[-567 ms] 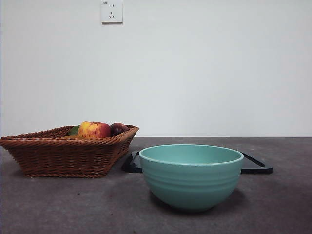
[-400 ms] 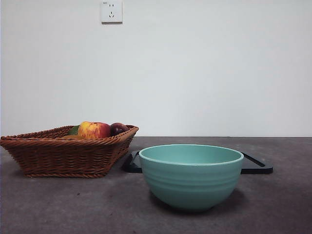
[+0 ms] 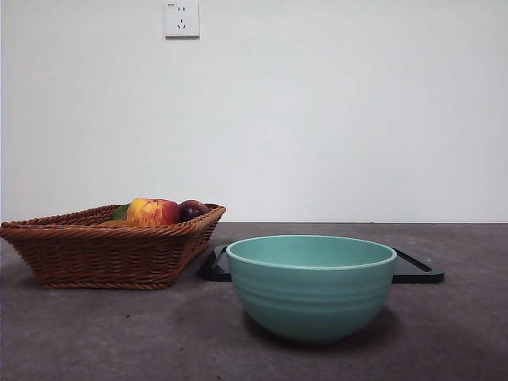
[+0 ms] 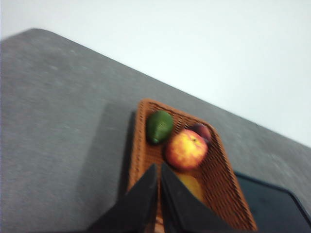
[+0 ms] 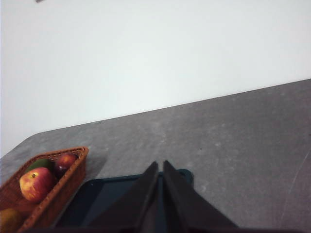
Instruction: Pick up the wifruite, put it on the bowl, pick up the plate, put it on desk
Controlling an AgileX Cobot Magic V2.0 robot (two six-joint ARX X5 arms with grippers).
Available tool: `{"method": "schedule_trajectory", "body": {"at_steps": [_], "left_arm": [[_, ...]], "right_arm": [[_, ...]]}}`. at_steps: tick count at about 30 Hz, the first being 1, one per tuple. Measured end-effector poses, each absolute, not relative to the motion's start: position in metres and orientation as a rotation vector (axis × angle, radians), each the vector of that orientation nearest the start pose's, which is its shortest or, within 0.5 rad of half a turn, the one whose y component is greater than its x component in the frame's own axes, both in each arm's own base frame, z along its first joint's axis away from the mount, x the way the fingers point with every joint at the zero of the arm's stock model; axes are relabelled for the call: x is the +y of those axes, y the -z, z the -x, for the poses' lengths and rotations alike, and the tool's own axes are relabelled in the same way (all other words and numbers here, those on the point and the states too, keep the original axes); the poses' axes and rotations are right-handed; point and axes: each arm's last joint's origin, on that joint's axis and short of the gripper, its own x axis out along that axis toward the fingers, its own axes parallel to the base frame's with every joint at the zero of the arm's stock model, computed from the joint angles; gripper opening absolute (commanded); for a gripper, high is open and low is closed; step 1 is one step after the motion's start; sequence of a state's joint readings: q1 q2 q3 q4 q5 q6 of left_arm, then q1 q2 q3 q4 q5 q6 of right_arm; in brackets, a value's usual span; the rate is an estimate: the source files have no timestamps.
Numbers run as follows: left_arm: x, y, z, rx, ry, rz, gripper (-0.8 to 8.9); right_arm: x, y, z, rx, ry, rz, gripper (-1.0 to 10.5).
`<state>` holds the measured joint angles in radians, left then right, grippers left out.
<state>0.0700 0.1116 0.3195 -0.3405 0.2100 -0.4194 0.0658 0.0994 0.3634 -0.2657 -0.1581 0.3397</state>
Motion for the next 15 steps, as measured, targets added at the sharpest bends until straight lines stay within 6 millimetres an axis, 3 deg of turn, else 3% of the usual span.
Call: {"method": "schedule_trajectory", "body": {"at_steps": [7, 15], "left_arm": [[-0.003, -0.274, -0.078, 0.235, 0.205, 0.351, 0.10], [-0.007, -0.318, -0.086, 0.354, 0.356, 0.259, 0.10]], "right_arm": [[0.011, -0.296, -0.073, 0.156, -0.266, -0.275, 0.1], [0.016, -0.337, -0.085, 0.403, -0.388, -0.180, 0.1]]}}
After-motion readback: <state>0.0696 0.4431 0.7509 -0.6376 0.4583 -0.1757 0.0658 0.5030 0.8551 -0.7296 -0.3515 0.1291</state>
